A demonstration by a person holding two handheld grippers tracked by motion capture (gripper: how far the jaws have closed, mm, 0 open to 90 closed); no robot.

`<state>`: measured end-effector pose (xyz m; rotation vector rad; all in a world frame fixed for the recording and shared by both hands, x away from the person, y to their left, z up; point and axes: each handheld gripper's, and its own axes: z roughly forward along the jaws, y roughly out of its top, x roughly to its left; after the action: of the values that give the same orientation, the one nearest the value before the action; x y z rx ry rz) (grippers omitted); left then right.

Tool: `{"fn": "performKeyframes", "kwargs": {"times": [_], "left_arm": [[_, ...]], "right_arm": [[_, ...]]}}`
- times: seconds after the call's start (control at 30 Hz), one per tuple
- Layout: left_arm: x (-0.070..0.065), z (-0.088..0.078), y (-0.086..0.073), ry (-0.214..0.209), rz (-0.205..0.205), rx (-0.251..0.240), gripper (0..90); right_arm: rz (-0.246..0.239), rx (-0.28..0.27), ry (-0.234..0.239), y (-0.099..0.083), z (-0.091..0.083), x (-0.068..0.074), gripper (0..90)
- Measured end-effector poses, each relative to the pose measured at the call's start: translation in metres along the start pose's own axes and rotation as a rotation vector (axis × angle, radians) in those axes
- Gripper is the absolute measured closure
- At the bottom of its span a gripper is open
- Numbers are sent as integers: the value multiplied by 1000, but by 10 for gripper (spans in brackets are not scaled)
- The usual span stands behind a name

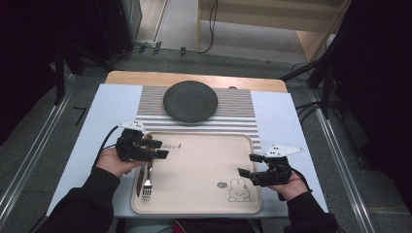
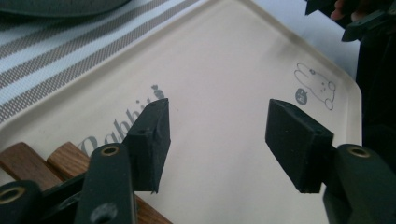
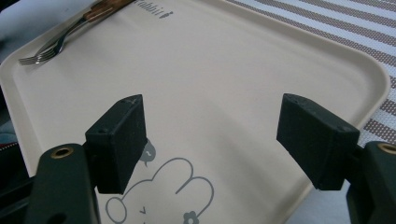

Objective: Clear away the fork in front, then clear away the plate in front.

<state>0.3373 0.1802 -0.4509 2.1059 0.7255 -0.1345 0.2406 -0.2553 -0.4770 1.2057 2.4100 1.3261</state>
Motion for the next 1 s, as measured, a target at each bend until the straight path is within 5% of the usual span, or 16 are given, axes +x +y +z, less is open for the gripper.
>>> {"fn": "performKeyframes", "kwargs": {"times": [0.73, 1.0], "left_arm": [[5, 7, 11, -8, 6, -34, 352], [9, 10, 19, -48, 13, -58, 303]], "right_arm": [[24, -3, 6, -3, -1, -2, 225], [44, -17, -6, -8, -6, -4, 225]]}}
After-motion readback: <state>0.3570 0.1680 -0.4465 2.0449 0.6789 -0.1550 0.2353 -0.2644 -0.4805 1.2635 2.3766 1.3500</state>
